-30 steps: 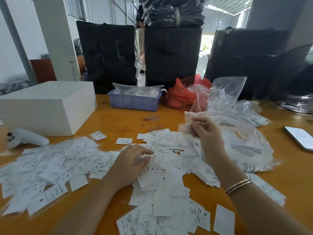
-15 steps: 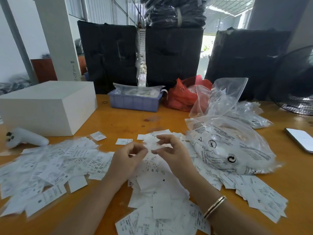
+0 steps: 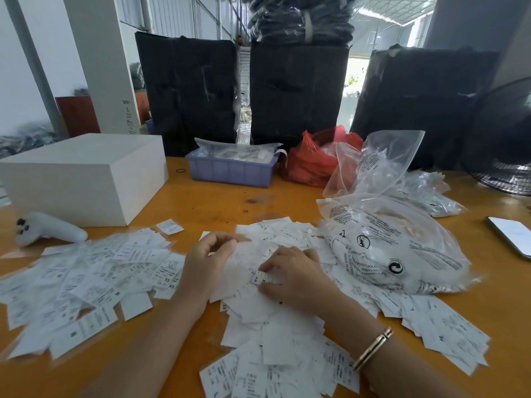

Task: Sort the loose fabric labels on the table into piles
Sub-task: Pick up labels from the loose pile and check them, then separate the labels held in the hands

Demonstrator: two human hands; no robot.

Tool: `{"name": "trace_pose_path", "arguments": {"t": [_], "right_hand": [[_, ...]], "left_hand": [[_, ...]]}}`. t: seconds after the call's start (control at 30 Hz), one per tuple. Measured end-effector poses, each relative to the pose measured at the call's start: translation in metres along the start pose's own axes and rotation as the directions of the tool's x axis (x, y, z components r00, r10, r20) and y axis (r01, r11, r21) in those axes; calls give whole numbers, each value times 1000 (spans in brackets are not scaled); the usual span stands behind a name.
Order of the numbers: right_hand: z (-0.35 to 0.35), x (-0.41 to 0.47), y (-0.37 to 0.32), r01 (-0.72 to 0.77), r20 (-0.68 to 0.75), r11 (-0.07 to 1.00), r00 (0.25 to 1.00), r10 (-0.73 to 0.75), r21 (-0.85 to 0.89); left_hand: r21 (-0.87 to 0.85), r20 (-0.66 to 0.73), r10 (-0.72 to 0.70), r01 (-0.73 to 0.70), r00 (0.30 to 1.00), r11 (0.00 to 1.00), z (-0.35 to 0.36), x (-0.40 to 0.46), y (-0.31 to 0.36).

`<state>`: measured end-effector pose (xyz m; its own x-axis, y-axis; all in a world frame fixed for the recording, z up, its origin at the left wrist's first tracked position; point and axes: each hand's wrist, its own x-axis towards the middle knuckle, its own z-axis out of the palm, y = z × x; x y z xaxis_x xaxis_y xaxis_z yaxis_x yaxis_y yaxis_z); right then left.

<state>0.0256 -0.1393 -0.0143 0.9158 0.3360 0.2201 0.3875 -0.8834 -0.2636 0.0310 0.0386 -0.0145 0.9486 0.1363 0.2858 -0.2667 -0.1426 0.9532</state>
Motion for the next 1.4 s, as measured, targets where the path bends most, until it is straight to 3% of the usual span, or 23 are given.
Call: {"name": "trace_pose_path", "arguments": {"t": [0.17, 0.23, 0.37, 0.43, 0.57, 0.7, 0.83, 0.93, 1.0, 1.13, 1.4], "right_hand": [[1, -3, -1, -113, 1, 905, 992, 124, 411], [-3, -3, -1, -156, 0, 785, 981, 194, 600], [-12, -4, -4, -166, 47, 436, 961, 272, 885], [-15, -4, -4, -159, 53, 329, 950, 309, 931], [-16, -4, -2, -53, -75, 372, 944, 322, 927], [-15, -4, 3, 4, -146, 306, 885, 443, 952], [-13, -2, 8, 7, -36, 57, 847, 531, 998], [-11, 1, 9, 18, 55, -158, 895, 443, 987], [-10, 2, 10, 15, 78, -241, 925, 372, 971], [-12, 1, 9, -32, 93, -212, 954, 286, 977], [-5, 1, 7, 19, 24, -103, 916, 400, 995]], "left_hand": [[-28, 14, 33, -33, 999, 999, 3, -3, 4], [-47, 28, 53, -52, 998, 998, 4, -4, 6], [-6, 9, 86, -86, 996, 996, 2, -4, 6], [34, 5, 112, -112, 994, 993, 2, -4, 7], [95, 51, 135, -140, 989, 986, 2, -4, 8], [129, 80, 133, -143, 988, 981, 4, -3, 5], [147, 89, 148, -160, 985, 976, 6, -4, 2], [157, 100, 136, -151, 986, 976, 7, -2, 1], [177, 108, 123, -141, 987, 974, 8, -2, 0], [200, 109, 128, -148, 986, 969, 8, -2, -1], [244, 164, 219, -254, 962, 936, 8, -4, 1]]}}
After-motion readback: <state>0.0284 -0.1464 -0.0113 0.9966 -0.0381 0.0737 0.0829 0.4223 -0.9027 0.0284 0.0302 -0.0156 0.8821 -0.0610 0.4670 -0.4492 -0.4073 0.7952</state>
